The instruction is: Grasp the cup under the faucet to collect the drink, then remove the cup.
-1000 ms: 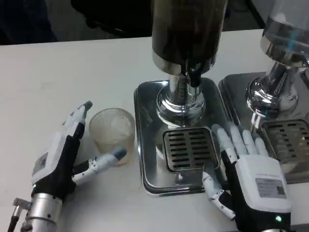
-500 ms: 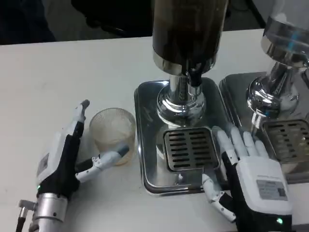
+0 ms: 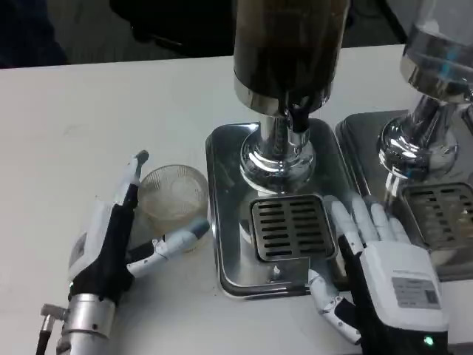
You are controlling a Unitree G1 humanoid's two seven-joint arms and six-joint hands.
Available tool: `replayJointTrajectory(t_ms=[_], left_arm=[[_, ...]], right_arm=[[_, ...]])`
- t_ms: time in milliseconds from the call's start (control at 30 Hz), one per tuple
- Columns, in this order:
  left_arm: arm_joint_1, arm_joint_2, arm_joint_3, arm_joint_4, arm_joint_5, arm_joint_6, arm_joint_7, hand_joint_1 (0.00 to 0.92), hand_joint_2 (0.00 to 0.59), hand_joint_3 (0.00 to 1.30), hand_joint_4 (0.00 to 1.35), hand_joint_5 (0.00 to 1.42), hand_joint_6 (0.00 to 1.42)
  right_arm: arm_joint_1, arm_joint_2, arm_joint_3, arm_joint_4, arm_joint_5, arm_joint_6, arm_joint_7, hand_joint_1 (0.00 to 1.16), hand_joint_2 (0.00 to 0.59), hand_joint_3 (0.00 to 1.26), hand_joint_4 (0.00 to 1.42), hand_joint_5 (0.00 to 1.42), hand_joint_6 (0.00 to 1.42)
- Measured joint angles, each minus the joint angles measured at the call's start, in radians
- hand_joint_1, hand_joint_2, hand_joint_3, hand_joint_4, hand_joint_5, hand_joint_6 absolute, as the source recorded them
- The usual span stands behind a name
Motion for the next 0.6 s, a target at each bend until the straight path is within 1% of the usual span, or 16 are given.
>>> replayJointTrajectory(t_ms=[167,200,233,267,367,400,433,467,500,600], left_arm=[[-0.005,-0.001,-0.004,0.009,0.002,0.006,0.0,0.458,0.04,0.02,0.09,0.32,0.31],[-0.007,-0.001,-0.005,0.009,0.002,0.008,0.0,0.472,0.046,0.05,0.13,0.36,0.34],[-0.011,-0.001,-0.007,0.009,0.004,0.012,0.003,0.488,0.047,0.1,0.18,0.43,0.43],[-0.013,-0.001,-0.007,0.009,0.004,0.012,0.006,0.498,0.048,0.12,0.21,0.46,0.5],[-0.021,-0.001,-0.016,0.01,0.007,0.016,0.032,0.509,0.05,0.18,0.27,0.55,0.62],[-0.024,-0.002,-0.019,0.011,0.007,0.019,0.034,0.512,0.052,0.2,0.31,0.59,0.69],[-0.027,-0.004,-0.026,0.014,0.008,0.024,0.041,0.527,0.051,0.26,0.39,0.69,0.81],[-0.031,-0.007,-0.029,0.015,0.008,0.025,0.045,0.559,0.051,0.31,0.45,0.74,0.88],[-0.038,-0.009,-0.032,0.017,0.008,0.029,0.052,0.573,0.054,0.34,0.5,0.79,0.91],[-0.049,-0.017,-0.038,0.023,0.009,0.037,0.069,0.626,0.057,0.5,0.68,0.95,1.1]], right_arm=[[0.005,0.003,-0.001,-0.003,0.0,0.0,0.002,0.15,0.522,0.08,0.0,0.01,0.09],[0.005,0.004,-0.001,-0.003,0.0,0.0,0.002,0.15,0.522,0.08,0.0,0.01,0.09],[0.007,0.006,-0.001,-0.003,0.0,0.0,0.002,0.15,0.522,0.08,0.0,0.01,0.1],[0.008,0.008,-0.001,-0.003,0.0,0.0,0.002,0.15,0.522,0.08,0.0,0.01,0.11],[0.012,0.01,-0.001,-0.003,0.0,0.001,0.002,0.15,0.522,0.08,0.0,0.01,0.12],[0.013,0.011,-0.001,-0.004,0.0,0.001,0.002,0.15,0.522,0.08,0.0,0.01,0.12],[0.015,0.011,-0.002,-0.005,0.0,0.002,0.002,0.15,0.522,0.08,0.0,0.01,0.12],[0.016,0.012,-0.002,-0.006,0.0,0.003,0.002,0.15,0.522,0.08,0.0,0.01,0.13],[0.017,0.013,-0.003,-0.007,0.0,0.006,0.002,0.15,0.521,0.08,0.0,0.01,0.13],[0.022,0.014,-0.006,-0.02,0.0,0.008,0.002,0.16,0.516,0.08,0.0,0.01,0.15]])
